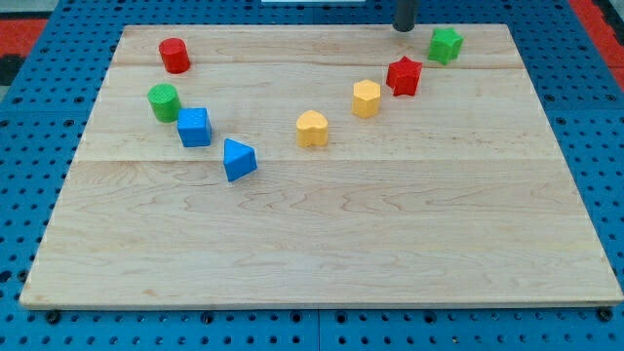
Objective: Slide the red circle left a bit
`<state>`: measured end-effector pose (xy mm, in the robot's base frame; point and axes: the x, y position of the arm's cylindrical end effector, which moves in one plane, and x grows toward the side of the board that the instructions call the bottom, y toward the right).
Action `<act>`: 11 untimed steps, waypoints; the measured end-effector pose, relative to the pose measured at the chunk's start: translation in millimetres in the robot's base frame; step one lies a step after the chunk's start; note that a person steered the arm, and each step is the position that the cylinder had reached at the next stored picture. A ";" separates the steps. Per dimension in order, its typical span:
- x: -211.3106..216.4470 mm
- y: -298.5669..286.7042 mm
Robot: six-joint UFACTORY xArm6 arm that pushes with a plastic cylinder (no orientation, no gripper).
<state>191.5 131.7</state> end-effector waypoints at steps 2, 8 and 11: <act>0.4 -1.7; 59.7 -295.7; 101.8 -327.4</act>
